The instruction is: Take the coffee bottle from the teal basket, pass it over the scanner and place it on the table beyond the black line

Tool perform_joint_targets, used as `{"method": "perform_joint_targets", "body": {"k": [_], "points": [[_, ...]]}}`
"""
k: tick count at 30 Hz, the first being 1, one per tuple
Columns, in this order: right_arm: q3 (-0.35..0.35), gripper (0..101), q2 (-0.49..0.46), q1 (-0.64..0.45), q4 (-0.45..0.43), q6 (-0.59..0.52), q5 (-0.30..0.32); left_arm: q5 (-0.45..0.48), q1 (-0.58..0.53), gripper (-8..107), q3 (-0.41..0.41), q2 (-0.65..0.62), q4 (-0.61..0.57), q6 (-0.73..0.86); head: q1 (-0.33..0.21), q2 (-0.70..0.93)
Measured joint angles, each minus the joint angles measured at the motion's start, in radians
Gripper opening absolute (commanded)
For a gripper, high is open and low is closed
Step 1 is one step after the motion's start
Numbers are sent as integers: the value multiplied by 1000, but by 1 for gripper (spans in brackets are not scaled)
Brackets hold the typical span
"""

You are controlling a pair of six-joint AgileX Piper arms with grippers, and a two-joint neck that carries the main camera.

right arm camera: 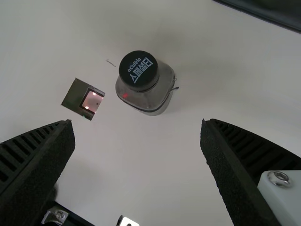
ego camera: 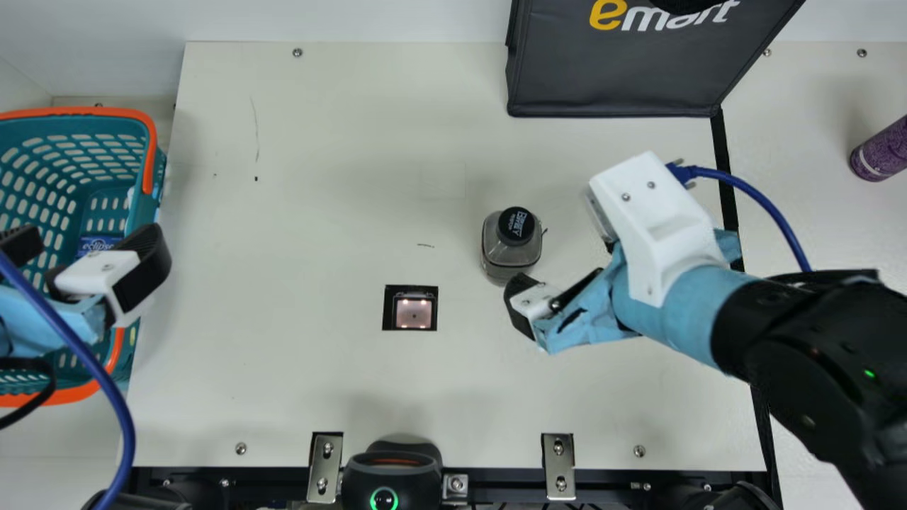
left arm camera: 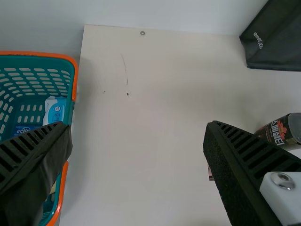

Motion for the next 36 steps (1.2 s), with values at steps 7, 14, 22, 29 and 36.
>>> {"method": "perform_joint_targets", "body": {"k": [7, 14, 22, 29, 36], "points": [[19, 95, 55, 37, -53, 111, -60, 0, 0, 90, 0, 0, 0, 0, 0, 0], [38, 95, 112, 78, -124, 230, -136, 0, 0, 90, 0, 0, 0, 0, 0, 0], [39, 95, 181, 136, -220, 360, -196, 0, 0, 90, 0, 0, 0, 0, 0, 0], [37, 95, 232, 167, -296, 455, -224, 0, 0, 90, 0, 0, 0, 0, 0, 0], [36, 55, 262, 184, -352, 520, -231, 0, 0, 90, 0, 0, 0, 0, 0, 0]]}}
